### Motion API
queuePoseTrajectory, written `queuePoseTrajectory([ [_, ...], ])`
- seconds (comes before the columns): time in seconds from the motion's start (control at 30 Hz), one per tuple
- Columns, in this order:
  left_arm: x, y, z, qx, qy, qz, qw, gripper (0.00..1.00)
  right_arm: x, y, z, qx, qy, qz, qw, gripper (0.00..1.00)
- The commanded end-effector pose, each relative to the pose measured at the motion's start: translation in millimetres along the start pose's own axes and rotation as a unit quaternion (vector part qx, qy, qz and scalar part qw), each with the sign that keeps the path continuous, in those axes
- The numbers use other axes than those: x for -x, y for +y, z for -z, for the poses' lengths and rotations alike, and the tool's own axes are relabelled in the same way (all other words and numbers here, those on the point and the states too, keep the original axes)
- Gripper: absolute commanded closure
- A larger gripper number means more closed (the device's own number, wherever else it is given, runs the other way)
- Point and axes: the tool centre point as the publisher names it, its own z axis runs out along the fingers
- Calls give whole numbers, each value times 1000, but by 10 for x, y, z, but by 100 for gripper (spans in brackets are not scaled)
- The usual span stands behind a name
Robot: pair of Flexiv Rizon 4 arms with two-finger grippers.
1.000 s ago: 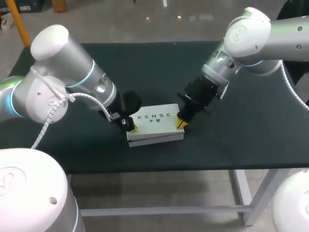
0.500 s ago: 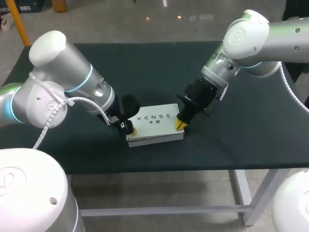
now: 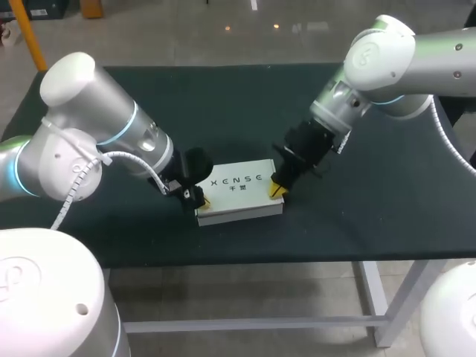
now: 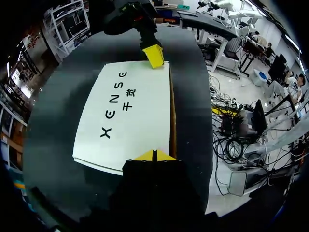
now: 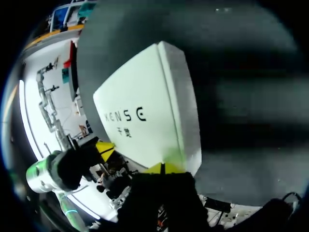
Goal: Assemble the packaging by folding the flat box into shape, placing the metal phone stand inside, and closing the box properly
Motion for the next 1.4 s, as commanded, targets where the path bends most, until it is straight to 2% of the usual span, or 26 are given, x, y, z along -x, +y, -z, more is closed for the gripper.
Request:
queuePoseTrajectory([
  [0.03, -66, -13, 77, 3, -16, -6, 1000, 100, -72, -111, 93, 14, -1, 10, 1000, 100],
  [0.2, -65, -62, 103, 6, -21, -14, 1000, 100, -111, -122, 110, 18, -2, 16, 1000, 100],
  [0.33, -36, -68, 26, 8, -12, -17, 1000, 100, -76, -76, 55, 12, -2, 12, 1000, 100],
  [0.73, -64, 54, -155, -6, 12, -5, 1000, 100, 75, 14, -102, -9, -3, -10, 1000, 100],
  [0.93, -110, 1, -44, -5, 0, -11, 1000, 100, 68, -20, -62, -5, 2, -8, 1000, 100],
  [1.1, -124, -120, 147, -5, -12, -6, 1000, 100, -47, -100, 143, 22, 13, 15, 1000, 100],
  [1.13, -131, -158, 192, -4, -13, -3, 1000, 95, -74, -114, 195, 29, 15, 20, 999, 100],
  [1.17, -135, -197, 239, -3, -11, 3, 1000, 70, -99, -122, 247, 36, 17, 26, 999, 100],
  [1.2, -141, -232, 280, -3, -10, 8, 1000, 54, -118, -120, 300, 42, 20, 30, 998, 98],
  [1.23, -147, -264, 310, 0, -10, 16, 1000, 11, -129, -113, 347, 48, 24, 35, 998, 94],
  [1.27, -154, -299, 338, 2, -7, 23, 1000, 0, -138, -107, 394, 54, 28, 41, 997, 89],
  [1.3, -163, -325, 360, 3, -3, 30, 1000, 0, -145, -99, 440, 60, 30, 45, 997, 83],
  [1.33, -174, -353, 379, 8, 0, 41, 999, 0, -148, -89, 489, 65, 34, 50, 996, 65],
  [1.37, -187, -383, 395, 12, 4, 55, 998, 0, -148, -79, 527, 73, 36, 52, 995, 52],
  [1.4, -207, -414, 418, 12, 11, 66, 998, 0, -148, -68, 586, 88, 39, 57, 994, 0],
])
